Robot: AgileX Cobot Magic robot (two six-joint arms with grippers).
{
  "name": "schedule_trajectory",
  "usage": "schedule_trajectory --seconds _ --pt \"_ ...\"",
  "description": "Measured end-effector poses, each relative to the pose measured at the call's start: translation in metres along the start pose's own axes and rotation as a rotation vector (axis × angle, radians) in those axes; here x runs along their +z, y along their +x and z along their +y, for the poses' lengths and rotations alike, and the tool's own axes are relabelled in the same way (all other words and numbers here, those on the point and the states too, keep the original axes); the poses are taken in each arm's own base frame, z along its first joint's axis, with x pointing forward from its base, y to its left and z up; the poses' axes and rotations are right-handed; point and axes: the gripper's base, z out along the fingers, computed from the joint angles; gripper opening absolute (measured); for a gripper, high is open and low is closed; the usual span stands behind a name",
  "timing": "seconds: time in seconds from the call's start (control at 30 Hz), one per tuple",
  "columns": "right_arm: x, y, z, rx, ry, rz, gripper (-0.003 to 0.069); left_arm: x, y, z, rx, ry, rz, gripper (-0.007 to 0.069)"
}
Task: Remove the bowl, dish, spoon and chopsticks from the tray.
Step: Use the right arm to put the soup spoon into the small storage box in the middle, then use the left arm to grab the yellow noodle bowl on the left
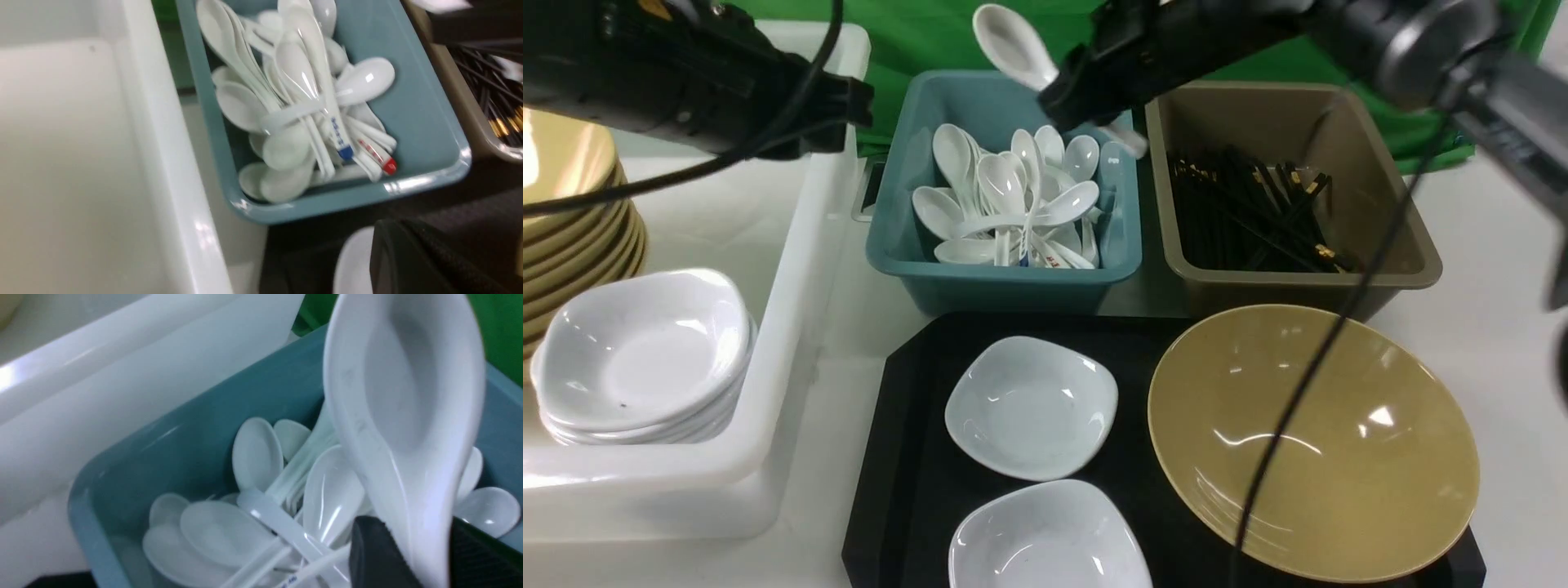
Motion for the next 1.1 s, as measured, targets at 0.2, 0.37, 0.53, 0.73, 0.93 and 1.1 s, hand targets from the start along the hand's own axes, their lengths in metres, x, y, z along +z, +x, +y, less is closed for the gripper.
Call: schedule_trajectory --seconds 0.2,0.37,0.53,0.73,0.93,1.1 --pt "0.012 0.002 0.001 0.091 -0.021 0.019 0.0509 0.0 0.005 -0.006 0.009 0.065 0.055 -0.0004" --pt "-0.021 -0.006 0.0 0.116 0.002 0.146 0.0515 0.0 0.008 -0.019 0.012 0.172 0.082 -0.0004" --pt "-0.107 -0.018 -0.027 0.129 0.202 0.261 0.0098 0.022 0.026 -0.069 0.072 0.302 0.207 -0.0004" --pt "-0.212 0.0 -0.031 0.192 0.314 0.294 0.0009 0.065 0.059 -0.127 0.112 0.369 0.328 0.0055" --pt "-0.287 0.073 0.009 0.231 0.333 0.385 0.0007 0.112 0.072 -0.144 0.121 0.339 0.36 0.0364" --pt "-0.317 0.119 0.048 0.244 0.307 0.36 0.0006 0.14 0.079 -0.156 0.072 0.369 0.394 0.0575"
